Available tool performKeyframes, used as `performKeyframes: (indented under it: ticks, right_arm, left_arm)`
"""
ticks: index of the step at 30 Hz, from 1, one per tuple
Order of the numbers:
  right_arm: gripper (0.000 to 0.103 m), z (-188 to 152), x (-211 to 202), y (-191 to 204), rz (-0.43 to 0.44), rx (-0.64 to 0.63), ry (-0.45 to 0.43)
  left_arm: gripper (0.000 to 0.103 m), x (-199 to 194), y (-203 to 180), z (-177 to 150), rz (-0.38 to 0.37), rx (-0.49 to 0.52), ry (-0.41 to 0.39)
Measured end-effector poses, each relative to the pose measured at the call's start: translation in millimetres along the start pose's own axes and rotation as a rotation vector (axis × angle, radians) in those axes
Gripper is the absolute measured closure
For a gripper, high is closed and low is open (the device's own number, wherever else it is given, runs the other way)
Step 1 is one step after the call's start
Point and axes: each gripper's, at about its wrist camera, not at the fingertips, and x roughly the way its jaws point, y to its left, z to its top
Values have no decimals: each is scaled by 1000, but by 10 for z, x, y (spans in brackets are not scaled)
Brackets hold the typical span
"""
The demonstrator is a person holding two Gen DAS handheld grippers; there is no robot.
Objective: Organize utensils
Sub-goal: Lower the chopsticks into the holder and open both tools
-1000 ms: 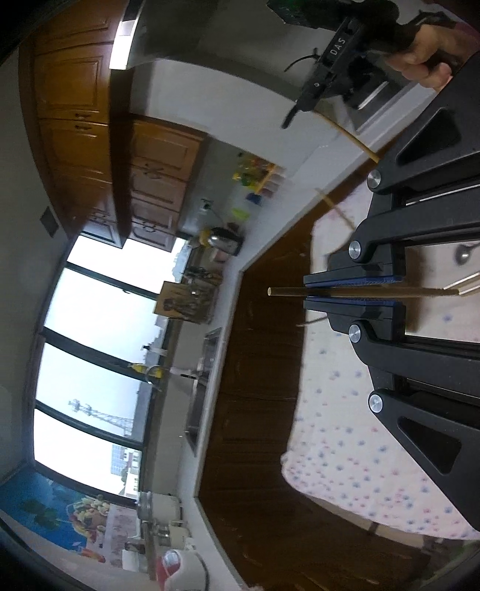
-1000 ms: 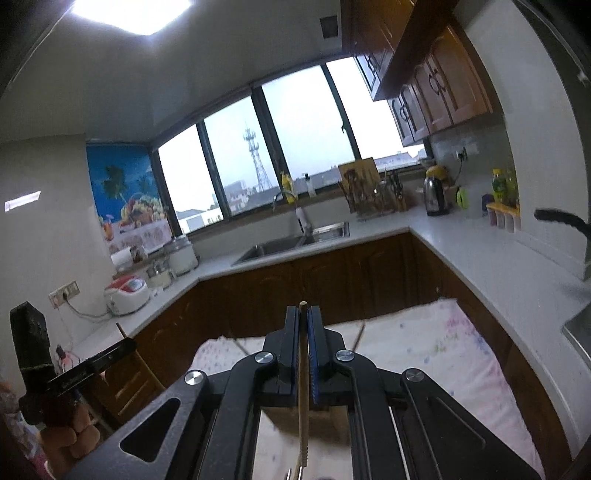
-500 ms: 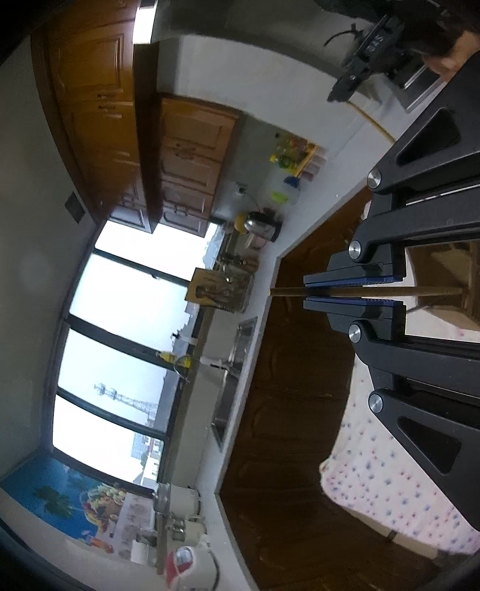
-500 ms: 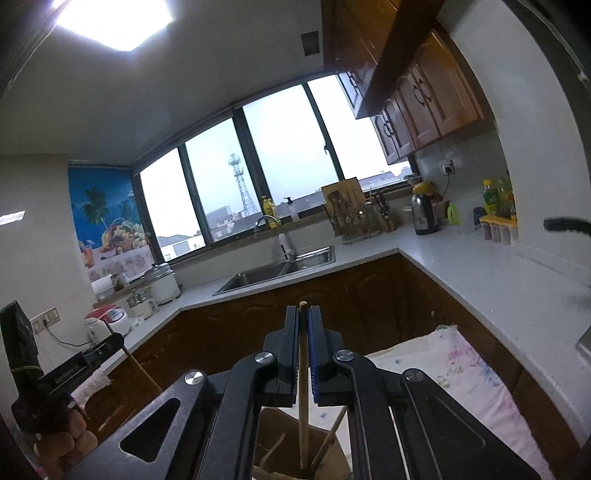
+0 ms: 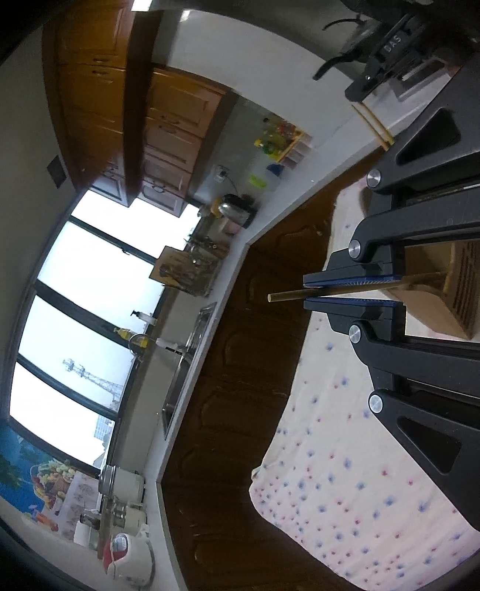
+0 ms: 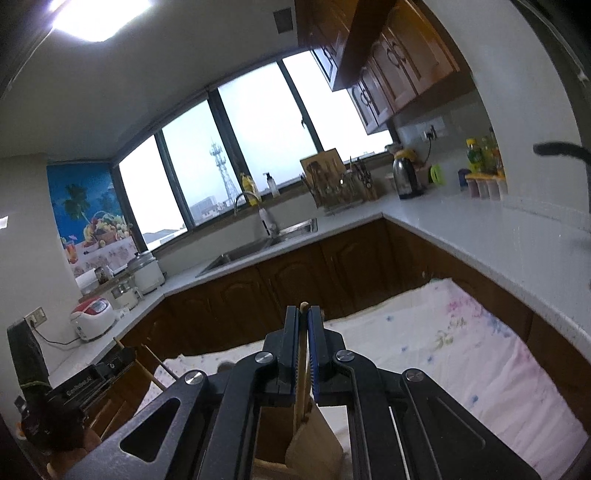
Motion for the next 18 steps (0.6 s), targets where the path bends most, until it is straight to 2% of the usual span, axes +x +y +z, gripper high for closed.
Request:
performKeyframes:
  ticks: [4,7,15,18]
  right_arm:
    - [98,-16,1,22,-6,-17,8]
    - [98,1,-6,-2,-1,-12,22]
    - [97,10,40,-54,3,14,49]
    - [93,29,15,-48,19,9,45]
  left_arm:
    - [99,167,-100,42,-5,52,57]
    - [99,145,-147,102,13,90,54]
    - [98,75,-87,256,2,81,76]
    - [96,22,-51,221,-11,71,94]
